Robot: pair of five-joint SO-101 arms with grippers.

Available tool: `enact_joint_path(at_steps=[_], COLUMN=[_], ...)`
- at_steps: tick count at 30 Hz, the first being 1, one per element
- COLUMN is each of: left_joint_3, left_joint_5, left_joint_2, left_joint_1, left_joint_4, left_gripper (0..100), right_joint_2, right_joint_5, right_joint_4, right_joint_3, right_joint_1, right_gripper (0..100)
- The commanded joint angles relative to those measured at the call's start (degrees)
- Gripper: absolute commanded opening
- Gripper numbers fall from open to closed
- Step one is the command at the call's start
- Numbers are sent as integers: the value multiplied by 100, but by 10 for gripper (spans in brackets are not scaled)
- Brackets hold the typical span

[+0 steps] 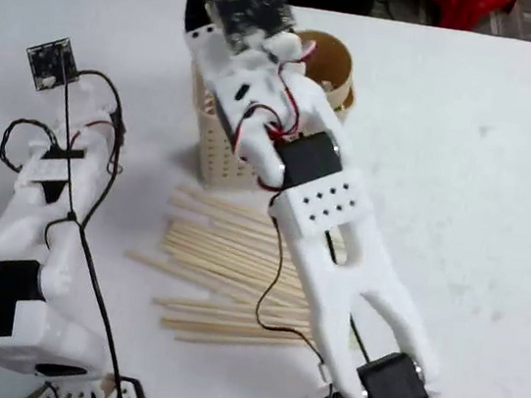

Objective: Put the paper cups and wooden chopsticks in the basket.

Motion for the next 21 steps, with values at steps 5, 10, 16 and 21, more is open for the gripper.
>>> enact_joint_path(at_steps=[5,10,16,21], left_joint_3=[-264,-264,-273,-273], left_joint_5=[-44,-44,-44,-44], left_joint_2=[-31,-22,-22,-31], left_joint_1=[75,66,48,31], left_joint_4=[-132,-132,-132,-141], left_gripper=[94,94,94,94], right_joint_2=[-154,-690,-1270,-1859], right_joint_5=[-677,-659,-668,-668], right_joint_4=[-690,-690,-224,1253], right_joint_3=[791,1495,1881,1952], right_joint_1=[488,444,479,453], right_gripper=[16,20,183,172])
